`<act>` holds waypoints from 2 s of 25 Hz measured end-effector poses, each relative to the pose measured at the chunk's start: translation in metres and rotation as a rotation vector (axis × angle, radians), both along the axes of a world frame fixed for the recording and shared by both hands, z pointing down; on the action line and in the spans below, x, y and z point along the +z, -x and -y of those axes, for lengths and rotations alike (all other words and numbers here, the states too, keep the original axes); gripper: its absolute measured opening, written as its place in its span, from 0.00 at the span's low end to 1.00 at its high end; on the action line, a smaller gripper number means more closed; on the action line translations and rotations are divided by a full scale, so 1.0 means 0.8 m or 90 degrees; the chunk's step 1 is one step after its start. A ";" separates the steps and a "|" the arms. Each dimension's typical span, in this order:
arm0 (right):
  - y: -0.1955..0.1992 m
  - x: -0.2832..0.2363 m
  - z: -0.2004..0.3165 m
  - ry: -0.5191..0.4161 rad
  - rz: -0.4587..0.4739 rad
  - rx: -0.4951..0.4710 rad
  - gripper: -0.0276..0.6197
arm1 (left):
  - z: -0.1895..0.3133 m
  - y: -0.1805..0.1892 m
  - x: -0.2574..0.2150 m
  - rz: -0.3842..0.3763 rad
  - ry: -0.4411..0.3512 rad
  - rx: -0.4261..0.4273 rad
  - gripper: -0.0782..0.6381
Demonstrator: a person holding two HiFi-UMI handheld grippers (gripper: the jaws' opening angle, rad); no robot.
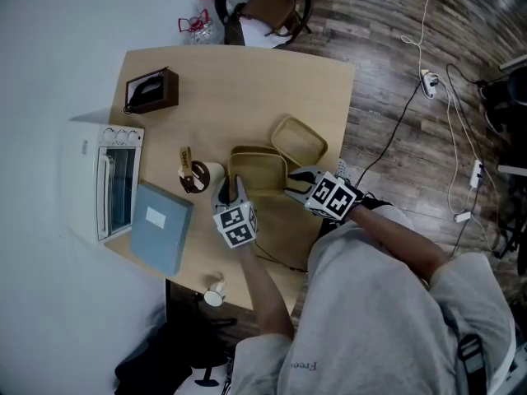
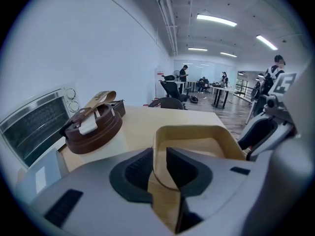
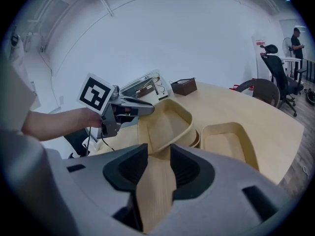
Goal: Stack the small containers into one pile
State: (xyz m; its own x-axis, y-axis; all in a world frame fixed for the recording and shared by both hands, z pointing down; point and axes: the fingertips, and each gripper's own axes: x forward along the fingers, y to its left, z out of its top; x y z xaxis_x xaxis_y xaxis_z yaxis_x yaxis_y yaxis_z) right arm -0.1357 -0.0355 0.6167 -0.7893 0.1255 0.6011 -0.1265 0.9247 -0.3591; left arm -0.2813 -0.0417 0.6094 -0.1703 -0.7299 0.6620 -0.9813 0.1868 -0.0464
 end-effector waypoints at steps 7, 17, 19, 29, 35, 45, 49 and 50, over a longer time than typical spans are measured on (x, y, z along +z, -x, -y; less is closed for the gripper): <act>0.005 0.017 0.008 -0.016 -0.023 -0.006 0.25 | 0.011 0.008 0.024 0.009 0.017 -0.014 0.22; 0.022 0.032 0.009 0.008 -0.032 -0.004 0.25 | 0.019 0.027 0.039 0.009 0.005 -0.049 0.22; 0.025 0.030 0.009 0.006 -0.031 -0.006 0.25 | 0.020 0.029 0.036 0.006 -0.003 -0.059 0.22; 0.030 0.043 0.015 0.004 -0.046 0.001 0.24 | 0.023 0.037 0.042 0.011 -0.010 -0.074 0.22; 0.027 0.052 0.013 0.029 -0.052 0.009 0.24 | 0.021 0.032 0.055 0.007 0.013 -0.068 0.22; 0.000 0.056 -0.006 0.051 -0.067 -0.011 0.24 | 0.016 0.009 0.073 -0.021 0.053 -0.026 0.22; -0.005 0.060 -0.013 0.053 -0.073 -0.017 0.24 | 0.017 0.004 0.077 -0.025 0.062 -0.008 0.22; -0.006 0.062 -0.014 0.052 -0.075 -0.018 0.24 | 0.017 0.003 0.078 -0.026 0.065 -0.005 0.22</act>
State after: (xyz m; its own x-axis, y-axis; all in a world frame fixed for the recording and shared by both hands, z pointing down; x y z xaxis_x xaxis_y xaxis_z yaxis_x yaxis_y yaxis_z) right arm -0.1310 -0.0241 0.6660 -0.7096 0.1996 0.6758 -0.1456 0.8968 -0.4178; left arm -0.2838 -0.0550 0.6719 -0.1468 -0.6576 0.7389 -0.9814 0.1905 -0.0255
